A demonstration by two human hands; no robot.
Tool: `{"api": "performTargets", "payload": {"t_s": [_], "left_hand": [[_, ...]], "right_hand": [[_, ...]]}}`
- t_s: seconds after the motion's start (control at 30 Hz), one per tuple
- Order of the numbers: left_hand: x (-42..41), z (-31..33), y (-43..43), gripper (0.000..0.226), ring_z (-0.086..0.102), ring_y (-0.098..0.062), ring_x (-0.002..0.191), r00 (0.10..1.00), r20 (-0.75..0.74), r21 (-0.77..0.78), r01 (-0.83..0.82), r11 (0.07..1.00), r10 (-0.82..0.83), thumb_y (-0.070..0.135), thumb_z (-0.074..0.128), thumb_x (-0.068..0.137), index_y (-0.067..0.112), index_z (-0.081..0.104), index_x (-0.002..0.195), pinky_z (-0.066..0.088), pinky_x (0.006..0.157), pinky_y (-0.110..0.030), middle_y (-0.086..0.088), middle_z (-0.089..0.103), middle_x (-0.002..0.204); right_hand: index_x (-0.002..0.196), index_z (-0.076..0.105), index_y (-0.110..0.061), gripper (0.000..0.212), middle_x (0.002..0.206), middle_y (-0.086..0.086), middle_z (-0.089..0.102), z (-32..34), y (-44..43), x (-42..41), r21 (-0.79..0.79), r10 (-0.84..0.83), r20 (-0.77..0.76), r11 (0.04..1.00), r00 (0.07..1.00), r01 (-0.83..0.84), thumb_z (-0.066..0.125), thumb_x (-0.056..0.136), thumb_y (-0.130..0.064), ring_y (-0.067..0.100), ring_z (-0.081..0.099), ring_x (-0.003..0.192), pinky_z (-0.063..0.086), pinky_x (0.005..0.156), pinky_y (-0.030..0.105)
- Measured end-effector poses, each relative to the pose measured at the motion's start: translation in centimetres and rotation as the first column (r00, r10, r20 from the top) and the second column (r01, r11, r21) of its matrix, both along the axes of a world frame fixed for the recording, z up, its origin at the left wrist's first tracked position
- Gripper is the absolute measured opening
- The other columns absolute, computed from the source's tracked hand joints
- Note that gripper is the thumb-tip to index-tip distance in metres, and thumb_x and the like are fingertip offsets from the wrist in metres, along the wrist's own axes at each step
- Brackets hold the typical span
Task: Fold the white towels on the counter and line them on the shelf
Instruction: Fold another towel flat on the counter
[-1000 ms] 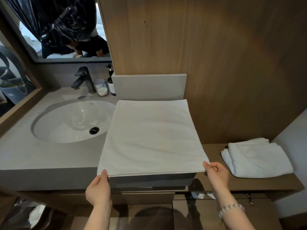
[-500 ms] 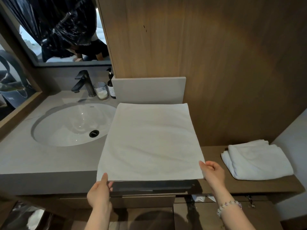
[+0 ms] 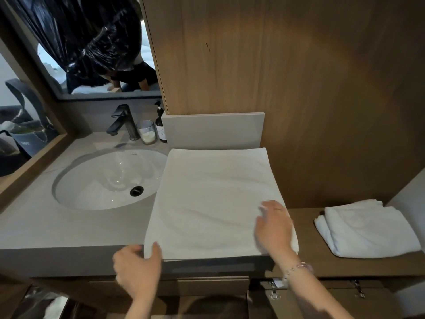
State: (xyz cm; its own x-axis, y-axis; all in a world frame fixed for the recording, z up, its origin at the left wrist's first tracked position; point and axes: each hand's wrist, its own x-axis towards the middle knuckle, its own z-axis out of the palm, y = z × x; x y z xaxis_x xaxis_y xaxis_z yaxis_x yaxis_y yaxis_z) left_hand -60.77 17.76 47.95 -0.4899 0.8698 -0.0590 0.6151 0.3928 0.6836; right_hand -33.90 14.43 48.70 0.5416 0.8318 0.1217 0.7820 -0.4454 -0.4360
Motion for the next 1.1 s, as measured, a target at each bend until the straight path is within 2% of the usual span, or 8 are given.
{"api": "performTargets", "payload": {"t_s": [0.13,0.27,0.37,0.6,0.73,0.83,0.97,1.1], "left_hand": [[4.5,-0.8,1.6,0.059,0.017,-0.023,0.144,0.696,-0.345,-0.035,0.662,0.749,-0.63,0.041,0.038,0.097,0.007,0.032,0.144,0.011,0.116,-0.033,-0.009,0.024,0.155],[4.9,-2.3,3.4,0.112,-0.028,-0.012,0.133,0.482,-0.413,-0.308,0.725,0.617,-0.773,0.07,-0.043,0.054,0.02,-0.01,0.149,-0.015,0.109,-0.031,0.003,-0.02,0.154],[4.1,-3.1,4.0,0.123,-0.03,-0.012,0.13,0.443,-0.411,-0.348,0.732,0.586,-0.797,0.071,-0.049,0.041,0.023,-0.011,0.149,-0.016,0.107,-0.03,0.007,-0.03,0.145],[4.4,-2.8,4.0,0.113,-0.026,-0.012,0.135,0.486,-0.37,-0.318,0.734,0.6,-0.791,0.077,-0.036,0.055,0.025,-0.004,0.15,-0.013,0.11,-0.03,0.008,-0.025,0.147],[4.3,-1.2,4.1,0.032,0.045,-0.02,0.129,0.749,0.013,0.038,0.661,0.749,-0.662,0.035,0.048,0.096,0.018,0.057,0.121,0.033,0.108,-0.032,0.004,0.054,0.131],[3.1,0.1,3.7,0.012,0.061,-0.016,0.095,0.837,0.155,0.179,0.499,0.848,-0.525,0.018,0.053,0.094,0.016,0.064,0.096,0.044,0.081,-0.027,0.003,0.066,0.095],[0.7,0.1,2.7,0.011,0.06,-0.019,0.085,0.896,0.184,0.182,0.373,0.91,-0.404,0.015,0.052,0.094,0.013,0.063,0.091,0.041,0.076,-0.028,-0.003,0.065,0.086],[-0.6,0.1,1.5,0.015,0.058,-0.012,0.075,0.908,0.212,0.174,0.328,0.928,-0.361,0.011,0.055,0.091,0.011,0.063,0.077,0.04,0.075,-0.028,-0.001,0.064,0.075]], "right_hand": [[0.152,0.009,-0.022,0.051,0.159,-0.004,-0.002,-0.6,4.3,-6.2,-0.231,0.509,0.041,0.842,0.86,-0.487,0.022,0.103,-0.028,0.015,-0.009,0.146,-0.003,0.117,0.039],[0.151,-0.001,-0.028,0.076,0.157,-0.01,-0.012,-2.5,4.6,-6.6,-0.325,0.625,0.006,0.74,0.781,-0.589,-0.013,0.083,-0.06,0.01,-0.013,0.145,-0.013,0.113,0.031],[0.15,-0.003,-0.031,0.091,0.152,-0.015,-0.017,-2.8,4.3,-2.6,-0.307,0.549,0.043,0.802,0.835,-0.512,-0.019,0.069,-0.067,0.006,-0.016,0.142,-0.014,0.112,0.028],[0.15,-0.008,-0.03,0.055,0.156,-0.012,-0.018,-2.6,3.1,5.5,-0.414,0.254,-0.033,0.877,0.967,-0.245,0.009,0.1,-0.046,0.007,-0.02,0.142,-0.006,0.118,0.038],[0.152,-0.005,-0.021,0.06,0.158,-0.004,-0.015,-2.4,2.7,4.3,-0.32,0.181,-0.02,0.93,0.983,-0.178,0.018,0.101,-0.043,0.013,-0.018,0.144,-0.012,0.115,0.041],[0.15,0.019,-0.016,0.061,0.158,0.002,0.014,-2.6,-0.1,3.1,-0.015,-0.066,-0.102,0.998,0.993,0.065,0.038,0.097,-0.04,0.021,0.005,0.146,0.001,0.116,0.04],[0.144,0.029,-0.01,0.057,0.145,0.016,0.038,-2.6,-4.0,2.6,0.061,-0.343,-0.49,0.903,0.801,0.425,0.051,0.095,-0.027,0.034,0.037,0.132,0.034,0.104,0.046],[0.146,0.025,-0.012,0.054,0.092,0.008,0.056,-2.2,-5.6,2.8,0.001,-0.346,-0.7,0.874,0.624,0.486,0.046,0.098,-0.025,0.024,0.051,0.084,0.036,0.08,0.033]]}}
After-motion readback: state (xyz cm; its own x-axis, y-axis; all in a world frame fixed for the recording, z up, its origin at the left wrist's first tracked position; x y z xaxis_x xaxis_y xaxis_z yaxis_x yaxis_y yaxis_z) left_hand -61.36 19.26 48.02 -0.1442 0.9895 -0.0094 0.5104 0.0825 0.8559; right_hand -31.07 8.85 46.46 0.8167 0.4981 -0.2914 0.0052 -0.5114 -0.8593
